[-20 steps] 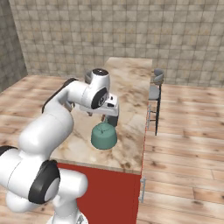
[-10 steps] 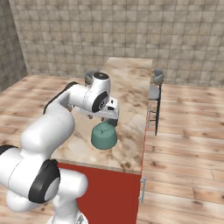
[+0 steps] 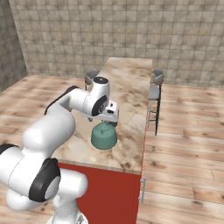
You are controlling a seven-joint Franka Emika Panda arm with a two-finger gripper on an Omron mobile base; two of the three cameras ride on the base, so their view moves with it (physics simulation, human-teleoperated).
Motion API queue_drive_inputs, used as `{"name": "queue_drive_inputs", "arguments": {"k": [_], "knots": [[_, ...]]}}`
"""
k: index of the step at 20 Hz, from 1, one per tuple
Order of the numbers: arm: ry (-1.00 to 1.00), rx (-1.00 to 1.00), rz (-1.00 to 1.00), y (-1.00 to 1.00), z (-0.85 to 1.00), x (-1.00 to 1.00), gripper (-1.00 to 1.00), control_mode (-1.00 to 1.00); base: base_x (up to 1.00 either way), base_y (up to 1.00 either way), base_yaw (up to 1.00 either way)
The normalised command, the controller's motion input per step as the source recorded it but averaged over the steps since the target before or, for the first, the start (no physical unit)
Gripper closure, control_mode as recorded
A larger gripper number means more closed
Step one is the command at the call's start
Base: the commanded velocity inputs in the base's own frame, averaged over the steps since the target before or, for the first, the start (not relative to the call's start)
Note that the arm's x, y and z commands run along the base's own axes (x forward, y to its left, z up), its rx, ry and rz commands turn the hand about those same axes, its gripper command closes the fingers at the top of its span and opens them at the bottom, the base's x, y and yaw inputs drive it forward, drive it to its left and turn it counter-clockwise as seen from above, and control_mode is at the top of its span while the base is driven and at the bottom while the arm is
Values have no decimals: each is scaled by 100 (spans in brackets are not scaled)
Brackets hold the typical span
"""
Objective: Pick the kettle and glass cup and place them in the sink. Then turn on the water.
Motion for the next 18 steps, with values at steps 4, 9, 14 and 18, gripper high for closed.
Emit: {"name": "queue_drive_inputs", "arguments": {"k": [4,9,14,18], "knots": [[0,0,0,8,-3,9,-100,-100,0,0,0],[0,0,0,4,0,9,-100,-100,0,0,0],[2,0,0,0,0,8,-100,-100,0,0,0],[1,0,0,0,0,11,-100,-100,0,0,0]]}}
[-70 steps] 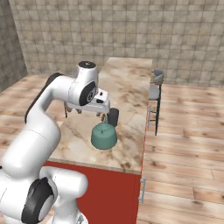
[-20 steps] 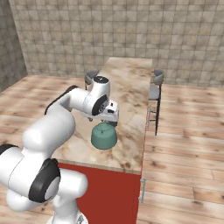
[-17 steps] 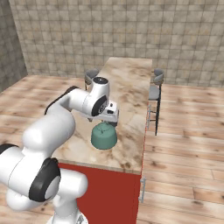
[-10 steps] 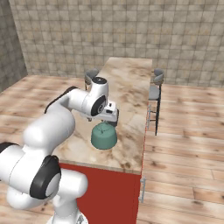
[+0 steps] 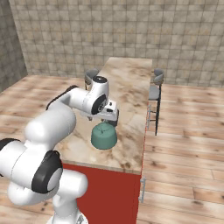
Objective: Pick the kettle and glass cup and place them in the sink. Then turn on the water.
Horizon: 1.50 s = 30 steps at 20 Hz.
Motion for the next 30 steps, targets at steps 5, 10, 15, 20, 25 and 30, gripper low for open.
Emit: {"name": "queue_drive_inputs", "arguments": {"k": [5,10,15,20,25,30], "knots": [[0,0,0,0,0,12,-100,-100,0,0,0],[0,0,0,0,-3,15,-100,-100,0,0,0],[0,-2,0,0,-14,11,-100,-100,0,0,0],[0,-2,0,0,-18,9,-100,-100,0,0,0],[0,0,0,0,-19,11,-100,-100,0,0,0],[0,0,0,0,-15,12,-100,-100,0,0,0]]}}
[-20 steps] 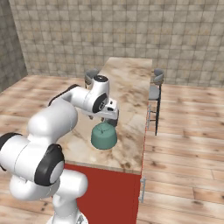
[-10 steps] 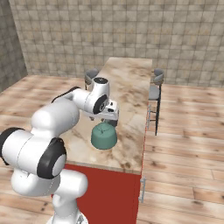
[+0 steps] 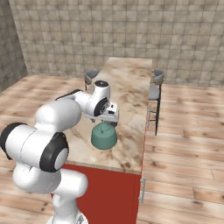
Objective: Pick the kettle and glass cup and place them in the sink. Then turn on the water.
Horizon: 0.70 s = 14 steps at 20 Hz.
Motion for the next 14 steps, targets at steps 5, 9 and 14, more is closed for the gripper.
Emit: {"name": "queue_drive_inputs", "arguments": {"k": [5,9,14], "knots": [[0,0,0,0,-6,10,-100,-100,0,0,0],[1,0,0,0,0,6,-100,-100,0,0,0],[0,0,0,0,0,1,100,-100,0,0,0]]}}
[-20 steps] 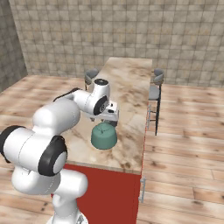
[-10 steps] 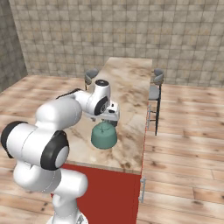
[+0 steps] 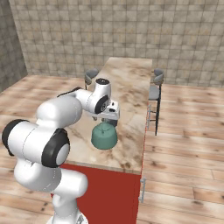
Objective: Pick the kettle and glass cup and place them in the sink. Then turn on the water.
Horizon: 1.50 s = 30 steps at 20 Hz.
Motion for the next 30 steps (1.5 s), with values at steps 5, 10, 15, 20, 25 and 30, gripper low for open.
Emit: {"name": "queue_drive_inputs", "arguments": {"k": [5,10,15,20,25,30], "knots": [[0,0,0,0,0,0,100,-100,0,0,0],[0,0,0,0,0,0,100,-100,0,0,0],[0,0,0,0,0,0,100,-100,0,0,0],[0,0,0,0,10,-5,100,-100,0,0,0],[0,0,0,0,13,-37,100,-100,0,0,0],[-2,0,0,0,31,-34,100,-100,0,0,0]]}}
